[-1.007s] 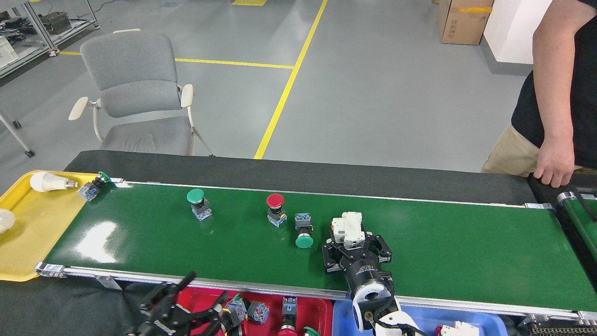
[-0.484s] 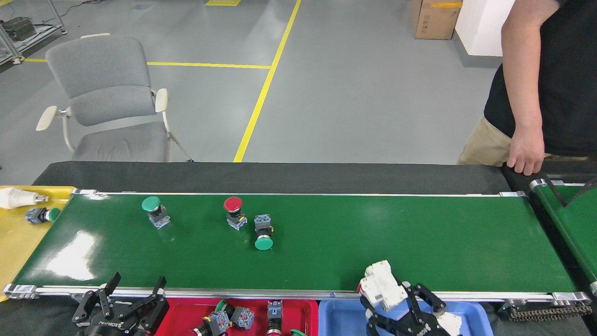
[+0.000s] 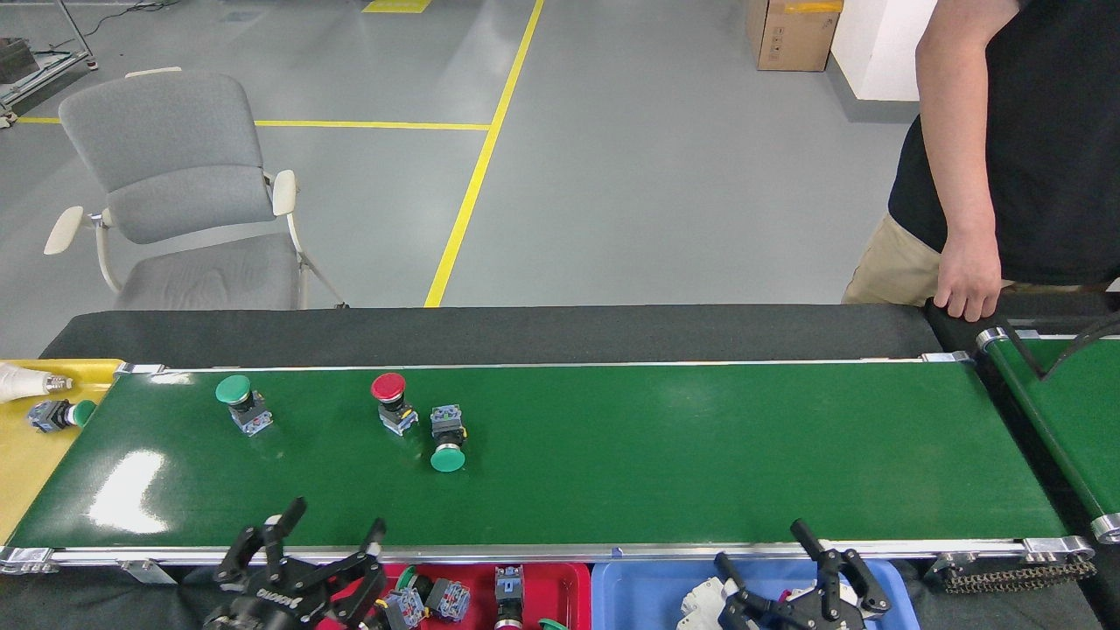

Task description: Pick switch part from conveyor to tray

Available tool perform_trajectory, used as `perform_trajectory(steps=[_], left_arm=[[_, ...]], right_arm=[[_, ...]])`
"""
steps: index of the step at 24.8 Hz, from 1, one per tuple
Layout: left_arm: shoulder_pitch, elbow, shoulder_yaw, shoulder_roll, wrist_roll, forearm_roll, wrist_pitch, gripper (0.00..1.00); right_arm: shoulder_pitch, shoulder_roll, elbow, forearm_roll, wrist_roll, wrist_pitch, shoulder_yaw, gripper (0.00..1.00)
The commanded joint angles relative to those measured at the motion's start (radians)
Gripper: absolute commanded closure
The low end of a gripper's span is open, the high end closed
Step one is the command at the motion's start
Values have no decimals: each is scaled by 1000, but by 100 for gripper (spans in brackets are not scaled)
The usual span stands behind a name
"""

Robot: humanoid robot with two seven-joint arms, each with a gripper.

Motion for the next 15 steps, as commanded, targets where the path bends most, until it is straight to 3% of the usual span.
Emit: perform_trajectory(steps=[1,15], left_arm=[[-24,27,-32,0,1,-29,89,0],[-131,190,35,8,-1,-30,152,0]], right_arm=[[11,3,-11,-2,-3,51,-26,0],[28,-2,17,-4,-2,83,-35,0]])
